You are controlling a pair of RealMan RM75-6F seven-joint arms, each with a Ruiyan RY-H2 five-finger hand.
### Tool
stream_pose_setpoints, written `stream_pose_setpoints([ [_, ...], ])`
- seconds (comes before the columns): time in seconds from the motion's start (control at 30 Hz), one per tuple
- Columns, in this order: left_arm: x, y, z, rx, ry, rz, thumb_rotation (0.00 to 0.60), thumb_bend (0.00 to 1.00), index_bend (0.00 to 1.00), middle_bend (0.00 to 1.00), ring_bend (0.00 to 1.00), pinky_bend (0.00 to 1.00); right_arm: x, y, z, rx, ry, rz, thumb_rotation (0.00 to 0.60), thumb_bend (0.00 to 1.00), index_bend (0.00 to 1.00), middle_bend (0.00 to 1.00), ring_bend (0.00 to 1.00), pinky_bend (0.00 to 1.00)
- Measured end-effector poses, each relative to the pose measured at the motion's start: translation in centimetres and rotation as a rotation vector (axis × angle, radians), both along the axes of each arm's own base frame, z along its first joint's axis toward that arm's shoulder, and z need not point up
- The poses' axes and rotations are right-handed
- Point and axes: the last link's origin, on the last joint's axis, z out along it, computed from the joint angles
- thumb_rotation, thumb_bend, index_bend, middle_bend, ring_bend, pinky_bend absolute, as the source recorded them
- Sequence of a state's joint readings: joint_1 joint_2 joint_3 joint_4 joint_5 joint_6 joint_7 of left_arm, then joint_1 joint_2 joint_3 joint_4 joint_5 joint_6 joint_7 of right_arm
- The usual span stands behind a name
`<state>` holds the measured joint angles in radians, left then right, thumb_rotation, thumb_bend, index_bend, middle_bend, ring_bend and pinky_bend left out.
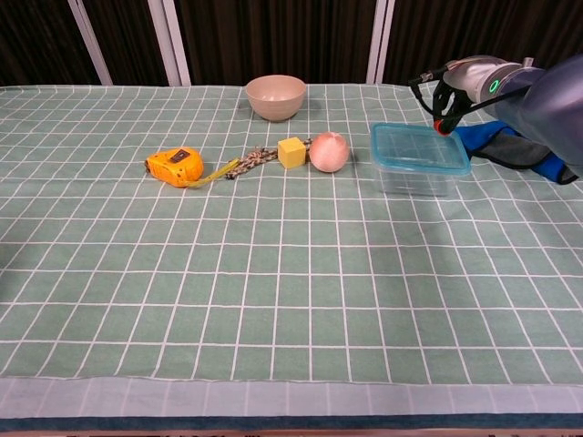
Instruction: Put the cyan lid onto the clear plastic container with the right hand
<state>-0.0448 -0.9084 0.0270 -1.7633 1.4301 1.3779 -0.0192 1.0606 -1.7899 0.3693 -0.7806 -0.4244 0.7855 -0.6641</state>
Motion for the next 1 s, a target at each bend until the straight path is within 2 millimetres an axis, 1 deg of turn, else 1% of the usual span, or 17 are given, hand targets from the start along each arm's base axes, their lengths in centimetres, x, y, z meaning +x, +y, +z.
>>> stream_pose_setpoints([
  [0.27, 0.0, 0.0, 0.0, -0.002, -0.003, 0.002, 0.6, 0.52, 0.17, 0.0, 0.0, 0.0, 0.2, 0.2, -0.3, 0.003, 0.014, 0.011, 0.6, 0.5, 0.7, 0.26, 0.18, 0.0],
  [0.63, -0.1, 0.0, 0.0, -0.003, -0.008, 0.008, 0.6, 0.52, 0.17, 0.0, 0.0, 0.0, -0.6, 0.2, -0.4, 0.013, 0.03, -0.007, 0.6, 0.5, 0.7, 0.26, 0.18, 0.0],
  [1.0, -0.1, 0.0, 0.1, -0.003, -0.011, 0.005, 0.6, 0.52, 0.17, 0.0, 0.0, 0.0, -1.1, 0.3, -0.9, 0.036, 0.001, -0.037, 0.6, 0.5, 0.7, 0.26, 0.18, 0.0],
])
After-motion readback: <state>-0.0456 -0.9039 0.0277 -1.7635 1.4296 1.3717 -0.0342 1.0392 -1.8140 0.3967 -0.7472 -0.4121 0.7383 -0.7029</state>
